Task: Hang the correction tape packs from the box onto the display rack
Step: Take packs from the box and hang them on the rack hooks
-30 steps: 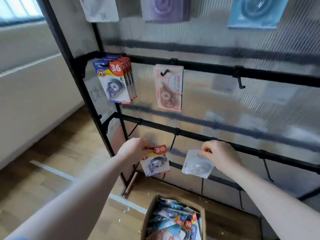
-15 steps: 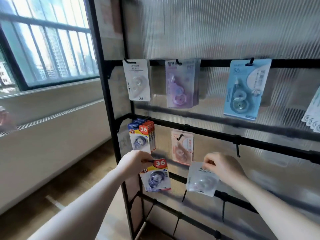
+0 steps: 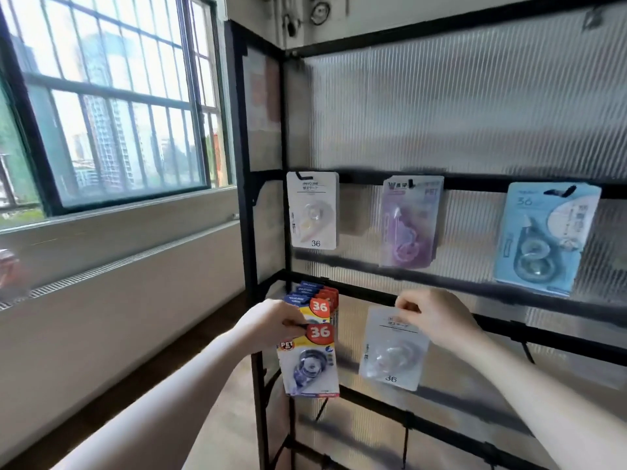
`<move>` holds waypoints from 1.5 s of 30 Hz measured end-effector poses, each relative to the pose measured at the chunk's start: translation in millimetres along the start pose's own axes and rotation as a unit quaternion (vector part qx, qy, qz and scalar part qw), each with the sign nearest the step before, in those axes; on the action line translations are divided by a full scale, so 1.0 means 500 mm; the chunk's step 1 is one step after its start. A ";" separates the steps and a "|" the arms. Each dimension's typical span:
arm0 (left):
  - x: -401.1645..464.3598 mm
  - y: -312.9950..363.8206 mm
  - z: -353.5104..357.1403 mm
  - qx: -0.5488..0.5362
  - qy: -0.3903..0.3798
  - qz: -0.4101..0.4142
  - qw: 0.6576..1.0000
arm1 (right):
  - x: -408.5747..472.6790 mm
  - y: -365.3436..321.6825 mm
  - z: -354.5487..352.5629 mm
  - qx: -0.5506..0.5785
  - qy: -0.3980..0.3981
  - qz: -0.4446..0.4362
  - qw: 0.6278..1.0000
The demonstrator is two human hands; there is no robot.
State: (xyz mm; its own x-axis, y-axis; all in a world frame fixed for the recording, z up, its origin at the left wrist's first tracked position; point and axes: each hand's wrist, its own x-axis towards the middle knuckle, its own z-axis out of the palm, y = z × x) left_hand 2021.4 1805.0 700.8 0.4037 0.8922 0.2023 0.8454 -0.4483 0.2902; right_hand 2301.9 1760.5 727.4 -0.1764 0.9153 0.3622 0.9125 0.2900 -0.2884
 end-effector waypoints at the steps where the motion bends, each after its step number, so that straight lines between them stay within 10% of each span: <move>1: 0.005 -0.013 -0.013 0.001 0.000 0.002 1.000 | 0.012 -0.012 0.000 0.001 0.005 0.001 1.000; 45: -0.014 -0.214 -0.143 0.015 0.001 0.009 1.000 | 0.361 -0.351 -0.113 0.014 0.201 -0.101 0.974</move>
State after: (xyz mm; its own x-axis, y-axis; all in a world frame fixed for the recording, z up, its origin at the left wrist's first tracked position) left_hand 1903.2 1842.8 735.0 0.4178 0.8841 0.2094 0.8481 -0.4622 0.2590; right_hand 2130.7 1859.1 893.2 -0.1864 0.6569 0.7306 0.8627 0.4653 -0.1982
